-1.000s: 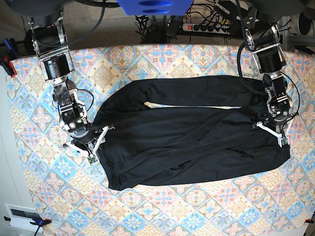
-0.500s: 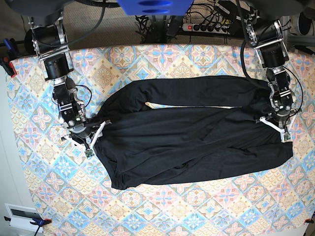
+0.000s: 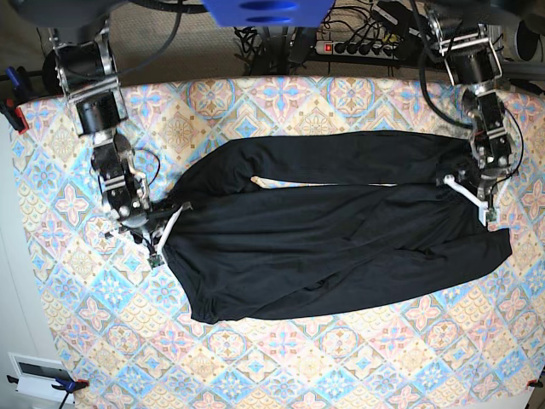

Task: Layout the t-shirt on the table in an organized manner, then fold the t-shirt properly
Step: 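Pull the shirt edges apart with both grippers to spread it flat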

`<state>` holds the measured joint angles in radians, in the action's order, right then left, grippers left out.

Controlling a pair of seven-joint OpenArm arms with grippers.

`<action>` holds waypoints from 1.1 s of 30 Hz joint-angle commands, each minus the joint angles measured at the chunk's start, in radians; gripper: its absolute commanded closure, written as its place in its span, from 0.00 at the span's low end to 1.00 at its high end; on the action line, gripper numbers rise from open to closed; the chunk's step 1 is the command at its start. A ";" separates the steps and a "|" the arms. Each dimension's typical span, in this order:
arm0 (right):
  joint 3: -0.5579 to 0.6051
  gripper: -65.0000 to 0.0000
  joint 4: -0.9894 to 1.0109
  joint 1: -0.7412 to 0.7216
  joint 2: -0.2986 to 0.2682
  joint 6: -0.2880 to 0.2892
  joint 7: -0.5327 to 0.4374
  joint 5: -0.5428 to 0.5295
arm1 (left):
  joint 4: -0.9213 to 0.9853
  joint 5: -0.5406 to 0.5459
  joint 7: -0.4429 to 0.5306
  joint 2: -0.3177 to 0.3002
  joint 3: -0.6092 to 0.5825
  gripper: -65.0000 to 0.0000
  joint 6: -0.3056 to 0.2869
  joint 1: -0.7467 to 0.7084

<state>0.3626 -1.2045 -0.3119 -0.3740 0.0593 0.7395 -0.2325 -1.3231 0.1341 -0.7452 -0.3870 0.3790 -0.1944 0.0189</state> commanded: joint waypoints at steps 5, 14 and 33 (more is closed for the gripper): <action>-0.012 1.00 -0.128 0.105 -0.012 0.004 0.102 -0.005 | -0.111 -0.003 -0.001 -0.033 0.008 1.00 -0.010 -0.106; -0.153 0.91 -0.329 0.145 -0.009 0.003 0.099 -0.003 | -0.189 0.005 -0.001 -0.089 0.008 1.00 -0.010 -0.265; 0.075 0.65 0.067 -0.258 0.131 0.003 -0.120 -0.003 | -0.189 0.008 -0.003 -0.109 0.008 1.00 -0.164 -0.320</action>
<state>0.4500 -1.1213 -0.5335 -0.2276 0.0753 0.6350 -0.2432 -1.5036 0.1318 -0.7372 -0.4873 0.3870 -0.3450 -0.3016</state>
